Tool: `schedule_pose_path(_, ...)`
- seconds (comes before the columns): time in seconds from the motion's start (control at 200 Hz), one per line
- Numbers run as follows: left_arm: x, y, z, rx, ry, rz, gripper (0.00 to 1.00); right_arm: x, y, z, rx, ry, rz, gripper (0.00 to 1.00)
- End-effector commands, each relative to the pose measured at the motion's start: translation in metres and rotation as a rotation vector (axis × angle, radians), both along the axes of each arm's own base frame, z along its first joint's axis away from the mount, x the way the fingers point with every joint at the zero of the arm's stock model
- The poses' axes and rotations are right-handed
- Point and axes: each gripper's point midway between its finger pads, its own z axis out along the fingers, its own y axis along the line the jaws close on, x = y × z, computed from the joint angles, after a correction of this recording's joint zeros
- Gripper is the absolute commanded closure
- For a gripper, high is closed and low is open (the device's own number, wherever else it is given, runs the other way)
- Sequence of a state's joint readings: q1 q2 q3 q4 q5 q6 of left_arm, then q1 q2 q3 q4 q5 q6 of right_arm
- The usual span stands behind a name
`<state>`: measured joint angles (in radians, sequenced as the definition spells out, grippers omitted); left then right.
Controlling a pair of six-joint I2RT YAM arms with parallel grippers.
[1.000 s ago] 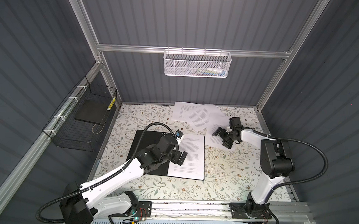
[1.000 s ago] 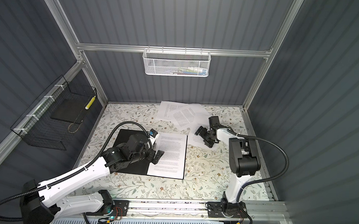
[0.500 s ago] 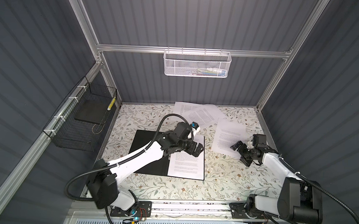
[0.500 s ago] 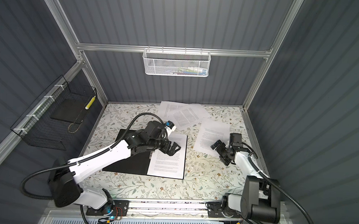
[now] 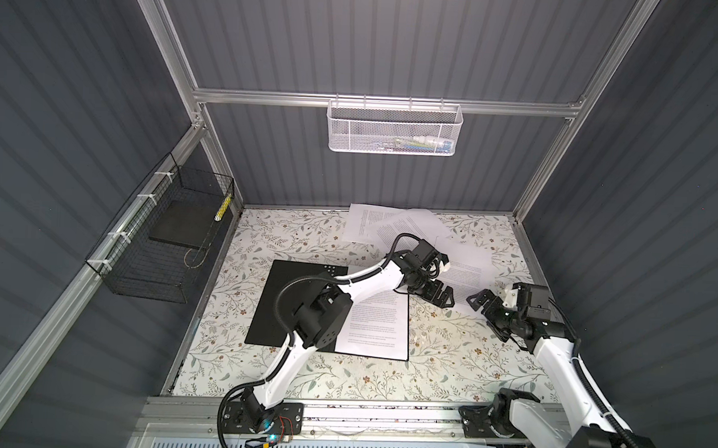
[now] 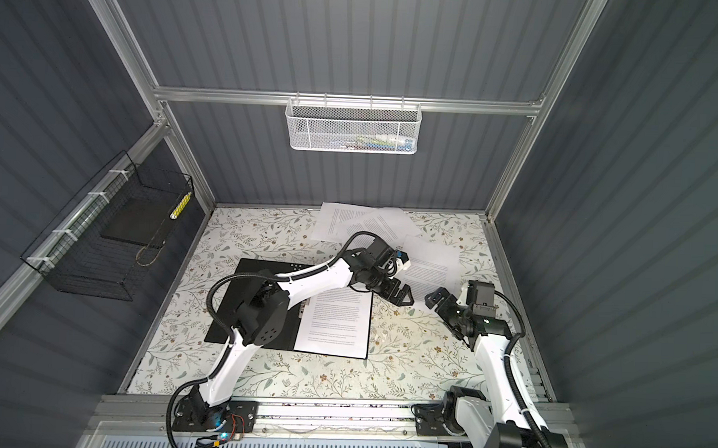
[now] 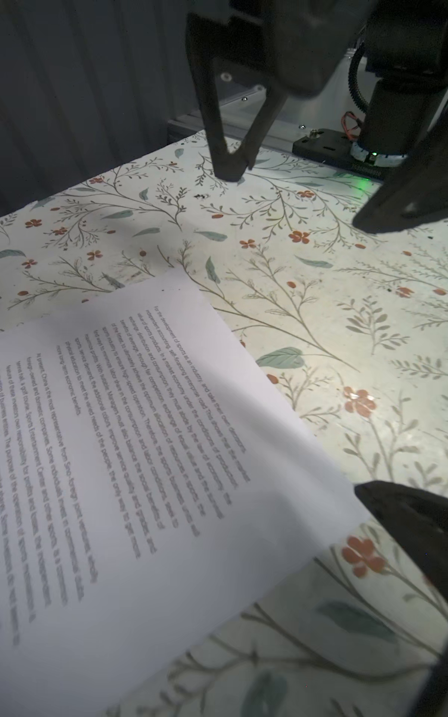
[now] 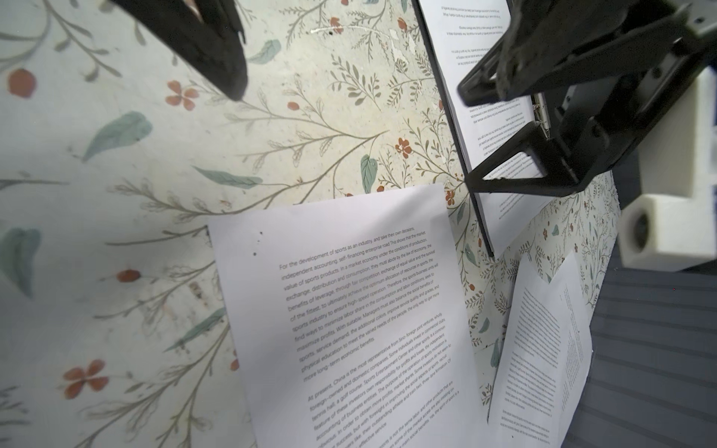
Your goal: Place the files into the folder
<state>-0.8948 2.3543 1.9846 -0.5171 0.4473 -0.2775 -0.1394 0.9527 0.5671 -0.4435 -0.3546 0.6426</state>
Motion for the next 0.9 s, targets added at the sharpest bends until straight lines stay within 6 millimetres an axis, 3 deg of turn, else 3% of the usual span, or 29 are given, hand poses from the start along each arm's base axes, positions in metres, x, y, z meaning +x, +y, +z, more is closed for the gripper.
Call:
schedule_pose_path(0.0,-0.005,-0.010,0.002,-0.012,0.042,-0.054,0.00,-0.010,-0.004,-0.009,-0.011,0.031,-0.007,0.01)
schedule_pose_path(0.13,-0.006,-0.016,-0.016,-0.005,0.078,-0.063,0.00,-0.012,-0.005,-0.015,0.009,0.038,-0.013,0.01)
schedule_pose_path(0.34,-0.020,-0.006,-0.037,0.035,0.112,-0.073,0.00,-0.010,-0.008,-0.019,0.029,0.033,-0.033,0.01)
schedule_pose_path(0.465,-0.043,-0.002,-0.050,0.056,0.148,-0.094,0.00,-0.006,-0.017,-0.027,0.015,0.056,-0.073,0.01)
schedule_pose_path(0.615,-0.088,-0.011,-0.053,0.067,0.170,-0.154,0.00,0.006,-0.021,-0.036,0.058,0.082,-0.079,0.01)
schedule_pose_path(0.755,-0.130,-0.022,-0.037,0.042,0.170,-0.209,0.00,0.011,-0.029,-0.039,0.071,0.087,-0.104,0.01)
schedule_pose_path(0.82,-0.137,-0.027,-0.016,0.005,0.156,-0.228,0.00,0.011,-0.034,-0.036,0.068,0.079,-0.120,0.01)
schedule_pose_path(0.89,-0.138,-0.033,0.021,-0.094,0.145,-0.240,0.00,0.009,-0.039,-0.036,0.066,0.087,-0.141,0.01)
